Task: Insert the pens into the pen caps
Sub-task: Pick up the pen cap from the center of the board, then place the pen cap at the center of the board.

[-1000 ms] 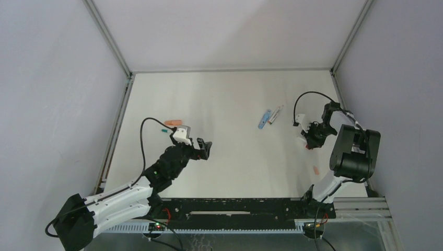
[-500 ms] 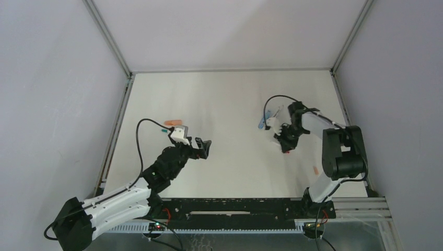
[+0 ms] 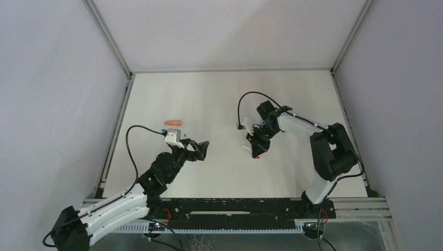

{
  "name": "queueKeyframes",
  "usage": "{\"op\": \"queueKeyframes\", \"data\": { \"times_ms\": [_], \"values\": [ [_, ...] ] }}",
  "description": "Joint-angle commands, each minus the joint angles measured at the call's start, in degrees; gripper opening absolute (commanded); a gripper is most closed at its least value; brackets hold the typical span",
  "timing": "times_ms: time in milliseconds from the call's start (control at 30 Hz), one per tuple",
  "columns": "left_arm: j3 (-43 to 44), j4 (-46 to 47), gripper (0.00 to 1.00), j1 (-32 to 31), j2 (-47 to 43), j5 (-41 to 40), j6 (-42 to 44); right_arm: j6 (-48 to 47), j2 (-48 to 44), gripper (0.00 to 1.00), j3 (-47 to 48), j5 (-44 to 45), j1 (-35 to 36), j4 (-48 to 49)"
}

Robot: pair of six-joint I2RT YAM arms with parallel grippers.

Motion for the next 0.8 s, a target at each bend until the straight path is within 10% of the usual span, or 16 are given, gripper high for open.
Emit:
{"op": "queueKeyframes", "data": {
  "times_ms": [0, 400, 767],
  "values": [
    [-3.66, 6.16, 1.00, 0.48, -0.82, 2.24, -6.15, 5.36, -0.07, 0.00, 0.63, -5.44, -0.24, 0.78],
    [-4.88, 27.40, 0.89, -0.09, 15.54, 15.07, -26.51, 23.13, -1.20, 0.00, -0.43, -26.06, -7.25, 9.41],
    [7.40, 28.90, 0.88, -14.67, 36.95, 3.00, -35.05, 45.54, -3.05, 0.00, -7.18, -27.46, -9.55, 26.01]
  ]
}}
